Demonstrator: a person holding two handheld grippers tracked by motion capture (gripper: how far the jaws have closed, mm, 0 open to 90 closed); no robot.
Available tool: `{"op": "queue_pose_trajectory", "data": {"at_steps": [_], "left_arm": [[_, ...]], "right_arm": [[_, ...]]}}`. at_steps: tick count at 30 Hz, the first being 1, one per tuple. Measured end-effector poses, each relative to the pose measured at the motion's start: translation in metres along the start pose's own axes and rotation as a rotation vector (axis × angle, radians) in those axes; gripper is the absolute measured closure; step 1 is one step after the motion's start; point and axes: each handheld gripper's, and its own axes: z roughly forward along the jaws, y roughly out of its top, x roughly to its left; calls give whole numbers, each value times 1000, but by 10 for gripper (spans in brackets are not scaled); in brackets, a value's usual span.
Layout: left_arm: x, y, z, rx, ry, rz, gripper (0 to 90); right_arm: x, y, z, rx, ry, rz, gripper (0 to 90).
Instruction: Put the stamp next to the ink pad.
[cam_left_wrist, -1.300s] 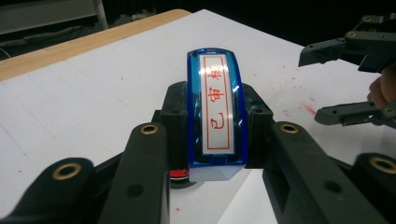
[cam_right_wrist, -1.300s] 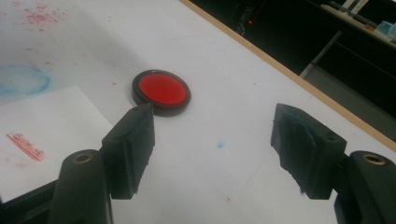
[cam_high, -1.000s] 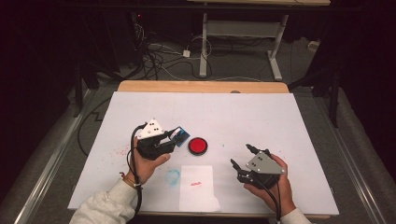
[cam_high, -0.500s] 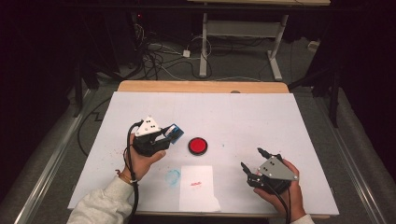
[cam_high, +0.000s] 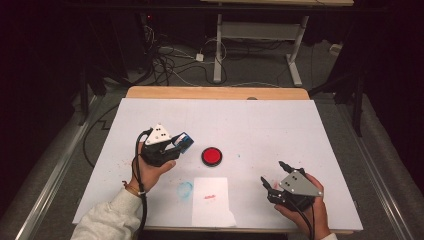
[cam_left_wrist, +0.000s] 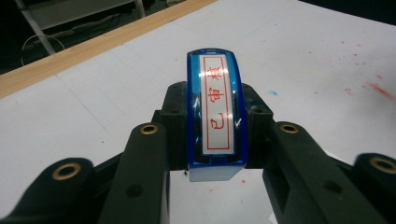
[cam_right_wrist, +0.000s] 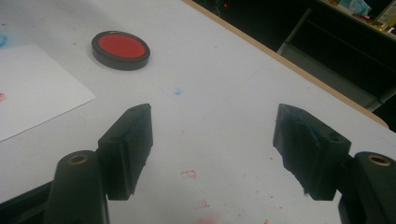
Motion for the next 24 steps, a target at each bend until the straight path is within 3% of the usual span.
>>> {"op": "queue_pose_trajectory", "data": {"at_steps": [9,24], "left_arm": [[8,-4,9,39,22,-26,675],[9,-11,44,139,32,-39,674]], "right_arm": [[2,0,3,7,12,-9,290],[7,-3,4,27,23,-34,291]]}}
